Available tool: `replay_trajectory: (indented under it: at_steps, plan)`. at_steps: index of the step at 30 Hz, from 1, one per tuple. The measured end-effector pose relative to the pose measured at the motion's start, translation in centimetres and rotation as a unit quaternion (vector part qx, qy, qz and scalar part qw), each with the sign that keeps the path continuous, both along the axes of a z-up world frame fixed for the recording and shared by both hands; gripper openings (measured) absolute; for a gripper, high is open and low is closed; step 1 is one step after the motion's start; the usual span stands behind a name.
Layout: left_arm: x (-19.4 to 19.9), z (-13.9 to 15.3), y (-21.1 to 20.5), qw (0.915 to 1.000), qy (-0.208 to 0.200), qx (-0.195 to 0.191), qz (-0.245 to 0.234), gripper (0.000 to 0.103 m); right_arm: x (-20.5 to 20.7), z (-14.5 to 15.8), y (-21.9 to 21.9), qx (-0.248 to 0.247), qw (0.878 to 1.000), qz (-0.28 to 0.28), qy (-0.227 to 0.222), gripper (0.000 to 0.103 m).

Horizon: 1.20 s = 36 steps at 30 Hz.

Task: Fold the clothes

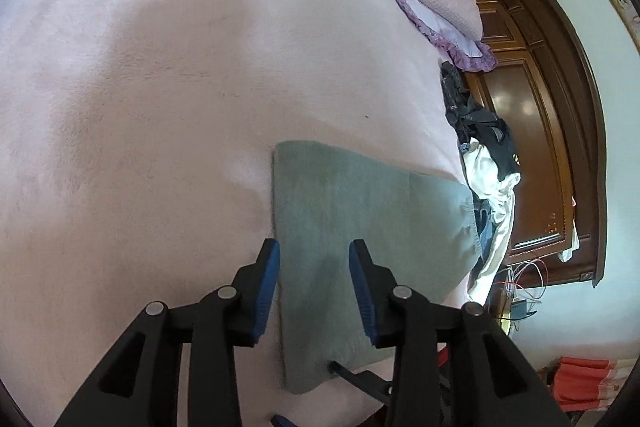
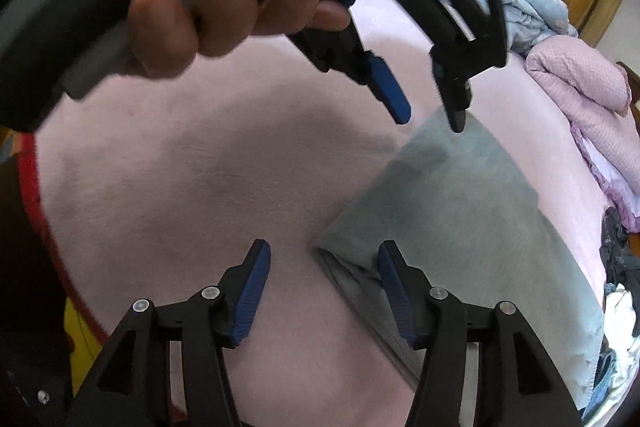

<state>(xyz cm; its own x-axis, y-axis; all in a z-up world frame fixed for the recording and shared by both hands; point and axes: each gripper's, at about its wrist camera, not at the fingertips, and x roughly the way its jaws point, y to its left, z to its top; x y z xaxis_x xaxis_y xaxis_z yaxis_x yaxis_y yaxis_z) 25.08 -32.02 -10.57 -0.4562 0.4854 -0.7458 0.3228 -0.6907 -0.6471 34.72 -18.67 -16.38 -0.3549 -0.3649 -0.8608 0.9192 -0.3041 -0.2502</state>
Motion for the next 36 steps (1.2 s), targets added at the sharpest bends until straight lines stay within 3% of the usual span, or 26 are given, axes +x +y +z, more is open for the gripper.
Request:
replay_trajectory:
  at_steps: [4,7,8,14,17,19,20,22,23,25,26,30,36]
  plan:
    - [-0.1,-0.9,-0.8,0.9999,-0.007,0.009,0.002,0.032,0.0,-0.5,-0.2,0.001,1.0,0.004,0.012,0.055]
    - [-0.1,-1.5,-1.5,0.9994,-0.003,0.031,0.018,0.032,-0.2,-0.5,0.1,-0.006,1.0,0.006,0.01,0.039]
    - [-0.1,-1.7,-1.7,0.999,-0.002,0.038,0.023,0.032,-0.3,-0.5,0.2,-0.009,1.0,0.007,0.01,0.028]
    - [-1.0,-2.8,-3.2,0.9946,0.001,0.082,0.064,0.036,-0.8,-0.5,0.7,-0.023,1.0,0.011,0.005,0.026]
    - [-1.8,-3.8,-3.3,0.9923,-0.009,0.105,0.066,0.044,-1.0,-0.5,0.9,-0.031,0.999,0.012,-0.002,0.025]
    - [-2.6,-4.2,-3.0,0.9915,-0.006,0.118,0.055,0.06,-1.1,-0.4,1.1,-0.035,0.999,0.011,-0.006,0.025]
    - [-2.9,-4.1,-2.8,0.9909,0.001,0.124,0.052,0.074,-1.2,-0.4,1.1,-0.037,0.999,0.011,-0.007,0.025]
    - [-3.9,-3.9,-2.3,0.9902,0.012,0.133,0.041,0.075,-1.1,-0.4,1.1,-0.036,0.999,0.014,-0.004,0.025]
    - [-4.4,-3.9,-1.9,0.9904,0.015,0.135,0.028,0.072,-1.1,-0.4,1.0,-0.035,0.999,0.016,-0.001,0.025]
    - [-5.4,-3.8,-0.7,0.9947,0.009,0.103,-0.002,0.047,-1.0,-0.5,1.0,-0.034,0.999,0.019,0.004,0.025]
    - [-5.6,-3.8,-0.3,0.9964,0.003,0.084,-0.016,0.028,-1.0,-0.5,1.0,-0.035,0.999,0.02,0.004,0.025]
    - [-4.9,-3.4,-0.8,0.9958,0.01,0.09,-0.009,0.02,-1.0,-0.2,1.2,-0.041,0.999,0.019,-0.001,0.024]
    - [-4.5,-1.4,-0.2,0.9985,0.004,0.054,-0.004,0.019,-1.9,1.6,2.2,-0.075,0.996,0.005,-0.039,0.018]
